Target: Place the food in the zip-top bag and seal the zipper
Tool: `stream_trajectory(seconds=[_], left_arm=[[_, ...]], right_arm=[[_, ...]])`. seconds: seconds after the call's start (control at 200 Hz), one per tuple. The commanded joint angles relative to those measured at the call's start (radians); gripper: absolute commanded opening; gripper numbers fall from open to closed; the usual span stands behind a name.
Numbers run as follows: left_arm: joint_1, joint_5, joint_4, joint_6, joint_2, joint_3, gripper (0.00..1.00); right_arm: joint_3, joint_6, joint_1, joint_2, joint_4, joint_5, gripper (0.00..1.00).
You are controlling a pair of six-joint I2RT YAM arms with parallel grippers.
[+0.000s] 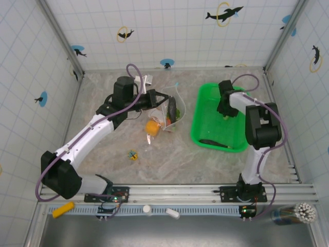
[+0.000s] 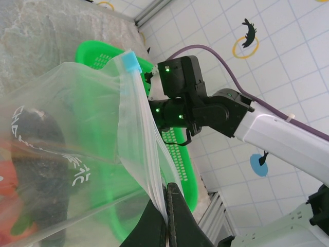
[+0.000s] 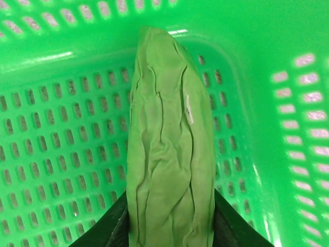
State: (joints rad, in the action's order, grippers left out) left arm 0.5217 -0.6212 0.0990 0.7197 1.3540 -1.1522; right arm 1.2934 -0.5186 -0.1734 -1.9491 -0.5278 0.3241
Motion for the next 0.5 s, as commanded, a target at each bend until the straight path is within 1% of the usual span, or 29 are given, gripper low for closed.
stream_trajectory(seconds=[0.0, 0.135, 0.185, 0.235, 0.325, 0.38, 0.495], left_arm=[[-0.008, -0.009, -0.009, 0.01, -0.025, -0.01, 0.0], [-0.006, 0.002, -0.004, 0.014, -0.034, -0.015, 0.0], [-0.007, 0.0, -0.007, 0.018, -0.039, -0.014, 0.0], [-0.008, 0.0, -0.009, 0.024, -0.044, -0.011, 0.0], [-0.007, 0.005, -0.012, 0.026, -0.052, -0.006, 0.0], [-0.007, 0.007, -0.01, 0.026, -0.055, -0.004, 0.0], [-0.007, 0.003, -0.004, 0.02, -0.061, -0.001, 0.0]], right_arm=[[-0.025, -0.008, 0.003, 0.096, 0.002, -0.003, 0.33], [-0.062, 0.001, -0.011, 0.229, 0.013, -0.008, 0.33], [-0.089, 0.016, -0.018, 0.308, 0.032, -0.021, 0.32], [-0.132, 0.039, -0.029, 0.398, 0.076, -0.063, 0.32], [-0.215, 0.109, -0.055, 0.572, 0.18, -0.195, 0.32], [-0.253, 0.149, -0.091, 0.674, 0.242, -0.29, 0.32], [-0.236, 0.206, -0.179, 0.811, 0.257, -0.442, 0.32]])
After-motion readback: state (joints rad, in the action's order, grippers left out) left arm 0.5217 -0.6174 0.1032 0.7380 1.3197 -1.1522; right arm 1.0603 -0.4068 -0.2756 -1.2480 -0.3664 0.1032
